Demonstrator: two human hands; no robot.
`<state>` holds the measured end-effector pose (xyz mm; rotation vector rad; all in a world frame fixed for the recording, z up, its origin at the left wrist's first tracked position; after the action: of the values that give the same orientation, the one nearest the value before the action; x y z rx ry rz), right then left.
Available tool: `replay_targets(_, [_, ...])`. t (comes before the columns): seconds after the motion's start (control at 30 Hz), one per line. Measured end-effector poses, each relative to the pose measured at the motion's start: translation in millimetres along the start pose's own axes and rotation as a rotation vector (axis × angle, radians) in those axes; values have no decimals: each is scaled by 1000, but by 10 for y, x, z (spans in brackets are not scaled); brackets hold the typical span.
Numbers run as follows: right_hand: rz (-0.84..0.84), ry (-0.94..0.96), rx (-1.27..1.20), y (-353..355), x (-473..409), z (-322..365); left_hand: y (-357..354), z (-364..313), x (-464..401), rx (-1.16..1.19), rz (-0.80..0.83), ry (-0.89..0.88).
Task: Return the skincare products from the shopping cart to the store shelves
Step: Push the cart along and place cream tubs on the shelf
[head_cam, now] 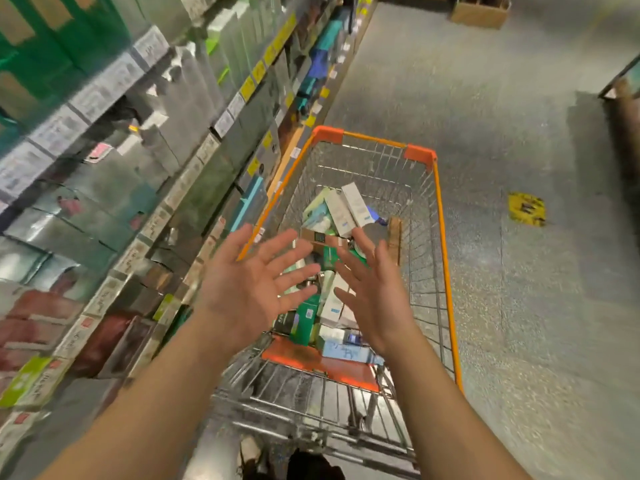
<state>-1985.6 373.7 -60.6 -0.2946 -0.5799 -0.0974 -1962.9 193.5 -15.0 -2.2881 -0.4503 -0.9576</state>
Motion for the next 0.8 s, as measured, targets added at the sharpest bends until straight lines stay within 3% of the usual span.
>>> replay_targets(0.1, [-57,-23,69,182,-423,-150,-76,122,-326,16,-29,48])
replay_targets(0.27, [-352,-6,175,548,-1384,-521,-174,371,-881,1,-72,123])
replay_targets(0.4, [-479,64,292,583,-2039,-762,-194,561,-1258,7,-104,181])
replay_targets(0.6, [-479,161,861,710,-2917,-1038,-133,802,-1696,82,-170,218])
replay_targets(0.8, [-411,213,1195,908,-3385,-1092,-34,1017,-1986,88,-228,270])
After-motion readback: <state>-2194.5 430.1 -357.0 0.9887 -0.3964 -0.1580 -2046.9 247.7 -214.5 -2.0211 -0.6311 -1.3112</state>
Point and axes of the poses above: each hand's wrist, its own x-axis away from the middle knuckle, its own y-axis out of the back of the hand, z = x × y, the point moved 3 cm from there along -x, towards the middle knuckle, and after that the axes turned 9 degrees about -z, right-handed, at the moved point
